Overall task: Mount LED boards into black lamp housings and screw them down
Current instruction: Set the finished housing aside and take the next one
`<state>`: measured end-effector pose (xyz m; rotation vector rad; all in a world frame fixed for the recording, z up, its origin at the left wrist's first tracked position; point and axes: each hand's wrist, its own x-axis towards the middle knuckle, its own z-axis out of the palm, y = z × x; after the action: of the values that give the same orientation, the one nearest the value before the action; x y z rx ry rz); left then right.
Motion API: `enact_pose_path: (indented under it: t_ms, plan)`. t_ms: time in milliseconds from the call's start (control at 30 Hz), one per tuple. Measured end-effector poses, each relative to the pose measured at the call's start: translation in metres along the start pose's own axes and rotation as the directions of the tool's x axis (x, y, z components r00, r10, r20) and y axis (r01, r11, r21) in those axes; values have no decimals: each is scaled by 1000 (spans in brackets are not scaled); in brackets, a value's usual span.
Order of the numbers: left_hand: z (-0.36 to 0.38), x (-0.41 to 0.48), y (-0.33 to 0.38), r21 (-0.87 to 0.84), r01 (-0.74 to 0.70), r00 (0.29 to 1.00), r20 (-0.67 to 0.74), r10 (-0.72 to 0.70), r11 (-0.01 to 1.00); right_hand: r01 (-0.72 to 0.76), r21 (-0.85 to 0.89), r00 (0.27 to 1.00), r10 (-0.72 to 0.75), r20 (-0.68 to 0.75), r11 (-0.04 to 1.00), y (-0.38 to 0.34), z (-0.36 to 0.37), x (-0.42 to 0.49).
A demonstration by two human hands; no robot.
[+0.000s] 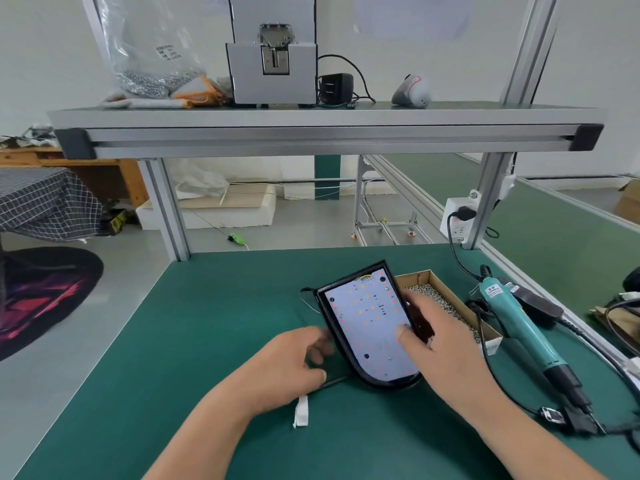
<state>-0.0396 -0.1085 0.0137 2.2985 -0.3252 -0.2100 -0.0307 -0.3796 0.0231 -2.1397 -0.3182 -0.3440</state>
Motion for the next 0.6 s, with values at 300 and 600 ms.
enact_pose_path:
  t_ms: [300, 600]
  plan:
    - [-2, 6, -4, 444, 42, 989, -143, 24, 895, 495, -231, 865, -500, 39, 838, 8, -9, -3]
    - [-8, 10, -16, 122, 184, 900, -420, -117, 975, 726, -323, 683, -579, 446, 608, 5, 10, -14]
